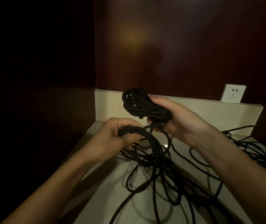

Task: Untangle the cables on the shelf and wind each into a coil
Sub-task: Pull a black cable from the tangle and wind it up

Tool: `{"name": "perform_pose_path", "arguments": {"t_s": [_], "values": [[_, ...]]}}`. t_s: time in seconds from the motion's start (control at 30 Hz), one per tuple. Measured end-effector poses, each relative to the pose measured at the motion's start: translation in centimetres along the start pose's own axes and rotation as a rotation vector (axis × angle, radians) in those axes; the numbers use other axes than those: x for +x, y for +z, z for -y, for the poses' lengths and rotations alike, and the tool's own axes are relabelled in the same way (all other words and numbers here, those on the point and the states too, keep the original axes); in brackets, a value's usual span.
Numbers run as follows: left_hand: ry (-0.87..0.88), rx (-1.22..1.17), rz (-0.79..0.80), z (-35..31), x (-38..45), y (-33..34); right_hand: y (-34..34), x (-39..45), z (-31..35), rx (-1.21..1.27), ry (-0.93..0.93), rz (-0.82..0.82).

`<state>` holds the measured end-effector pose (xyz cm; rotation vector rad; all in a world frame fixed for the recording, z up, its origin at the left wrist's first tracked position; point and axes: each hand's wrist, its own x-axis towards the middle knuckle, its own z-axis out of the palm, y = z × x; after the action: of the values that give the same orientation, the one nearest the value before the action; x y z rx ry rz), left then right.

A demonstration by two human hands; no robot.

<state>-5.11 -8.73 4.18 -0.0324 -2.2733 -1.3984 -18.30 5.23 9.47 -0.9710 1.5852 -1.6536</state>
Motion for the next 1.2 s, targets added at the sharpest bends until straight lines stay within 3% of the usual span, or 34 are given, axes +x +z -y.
{"name": "perform_pose_path", "arguments": {"t_s": [0.17, 0.33, 0.47, 0.57, 0.7, 0.8, 0.9, 1.0, 1.1, 1.13, 1.2], "values": [[0.080, -0.104, 0.041, -0.3, -0.4, -0.5, -0.2, -0.5, -1.0, 0.237, 0.113, -0.083], [0.003, -0.152, -0.023, -0.1, -0.2, -0.6, 0.1, -1.2, -2.6, 0.296, 0.116, -0.189], [0.021, -0.261, -0.127, -1.0, 0.2, -0.4, 0.0, -1.8, -2.8, 0.240, 0.039, -0.110], [0.159, -0.195, -0.273, -1.1, 0.4, 0.3, -0.4, -1.9, -2.6, 0.226, 0.011, -0.085], [0.288, -0.053, -0.264, -1.4, 0.6, 0.1, -1.0, -1.8, -2.8, 0.076, 0.031, 0.005], [0.280, 0.025, -0.367, -2.4, 1.3, -0.1, -1.8, -1.6, -2.9, -0.048, -0.082, 0.058], [0.231, 0.008, -0.448, -3.0, 1.9, -0.1, -2.2, -1.4, -3.8, 0.021, -0.177, 0.136], [0.144, 0.018, -0.340, -2.9, 2.5, -0.3, -2.4, -1.3, -3.8, -0.011, -0.191, 0.241], [-0.016, -0.100, -0.056, -1.8, 3.8, -1.5, -2.3, -1.4, -2.3, -0.183, -0.248, 0.340], [-0.055, -0.131, 0.028, -1.6, 4.1, -1.6, -2.1, -1.3, -1.9, -0.255, -0.263, 0.347], [-0.072, -0.148, 0.043, -1.3, 4.7, -1.5, -1.7, -0.8, -1.7, -0.275, -0.296, 0.293]]}}
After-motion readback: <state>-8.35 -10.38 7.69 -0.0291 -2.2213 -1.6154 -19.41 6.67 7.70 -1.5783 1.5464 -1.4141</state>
